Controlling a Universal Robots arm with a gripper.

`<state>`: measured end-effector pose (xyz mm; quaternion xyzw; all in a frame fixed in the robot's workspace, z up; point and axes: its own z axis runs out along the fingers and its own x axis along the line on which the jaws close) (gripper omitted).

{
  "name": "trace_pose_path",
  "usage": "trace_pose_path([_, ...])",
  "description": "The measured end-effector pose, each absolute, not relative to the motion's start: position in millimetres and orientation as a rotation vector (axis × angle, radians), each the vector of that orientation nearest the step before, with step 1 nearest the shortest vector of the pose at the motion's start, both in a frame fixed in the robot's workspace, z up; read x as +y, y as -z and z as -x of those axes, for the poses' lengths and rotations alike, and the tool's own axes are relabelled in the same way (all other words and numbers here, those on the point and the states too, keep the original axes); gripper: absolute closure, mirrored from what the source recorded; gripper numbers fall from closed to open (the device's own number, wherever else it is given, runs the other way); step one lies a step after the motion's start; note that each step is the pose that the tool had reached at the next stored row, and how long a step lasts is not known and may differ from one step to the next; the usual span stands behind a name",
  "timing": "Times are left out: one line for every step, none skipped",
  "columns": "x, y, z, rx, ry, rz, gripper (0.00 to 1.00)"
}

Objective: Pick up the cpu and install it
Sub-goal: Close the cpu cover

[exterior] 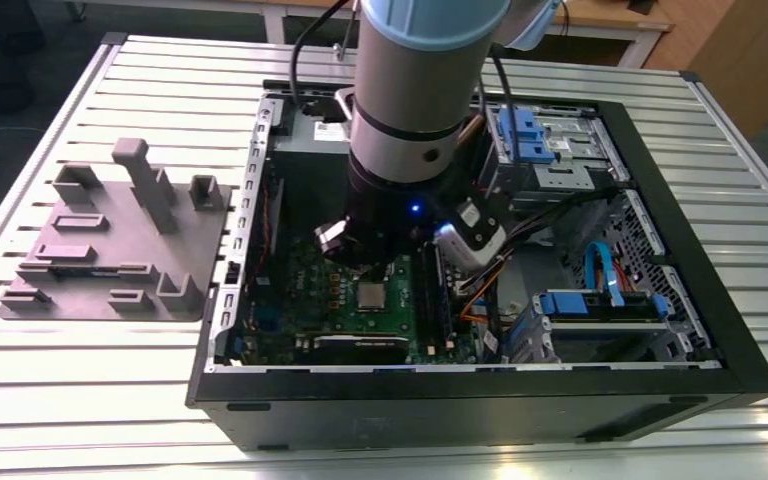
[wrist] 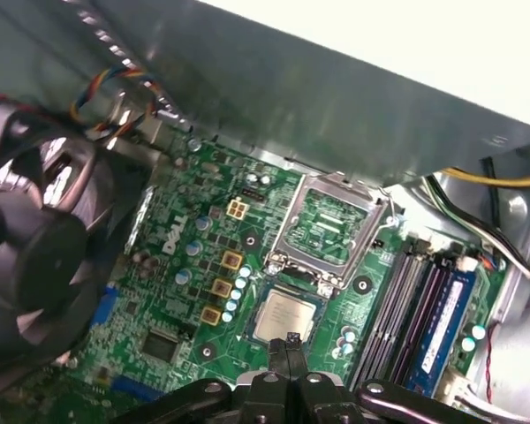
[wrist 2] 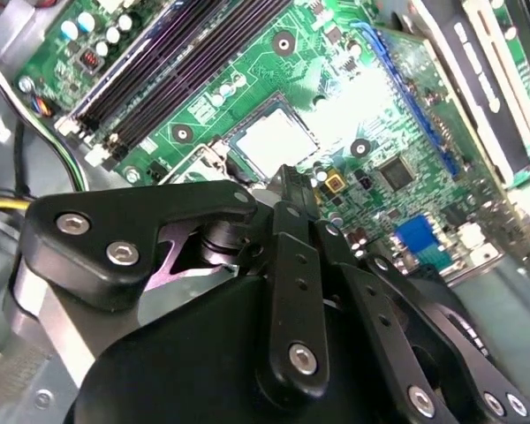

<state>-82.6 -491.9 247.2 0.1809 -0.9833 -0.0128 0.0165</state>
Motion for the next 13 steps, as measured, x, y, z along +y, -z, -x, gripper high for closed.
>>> trace_pose_path([-491.9, -247.2, 82.6, -3.052, 0.039, -0.590, 0.90])
trace_pose_path([-491.9, -247.2, 82.6, -3.046, 0.039, -0.618, 0.90])
trace_pose_path([-491.9, -247.1, 82.6, -3.040, 0.039, -0.645, 0.90])
trace_pose_path([-491.9, -247.1, 82.6, -3.034, 0.038, -0.672, 0.90])
trace_pose_path([-491.9, -247.1, 82.6, -3.028, 0.038, -0.699, 0.90])
trace_pose_path([-491.9, -247.1, 82.6, -3.022, 0.038, -0.722, 0.90])
trace_pose_path([-491.9, -247.1, 82.6, -3.017, 0.038, -0.745, 0.90])
trace_pose_path([-491.9, -247.1, 82.6, -3.018, 0.040, -0.759, 0.90])
trace_pose_path([-491.9, -247.0, 82.6, -3.025, 0.041, -0.763, 0.90])
trace_pose_path([-491.9, -247.0, 82.6, -3.034, 0.041, -0.765, 0.90])
trace_pose_path([-491.9, -247.1, 82.6, -3.040, 0.043, -0.767, 0.90])
trace_pose_path([-491.8, -247.1, 82.5, -3.044, 0.045, -0.768, 0.90])
trace_pose_path([-491.1, -247.1, 81.7, -3.045, 0.044, -0.768, 0.90])
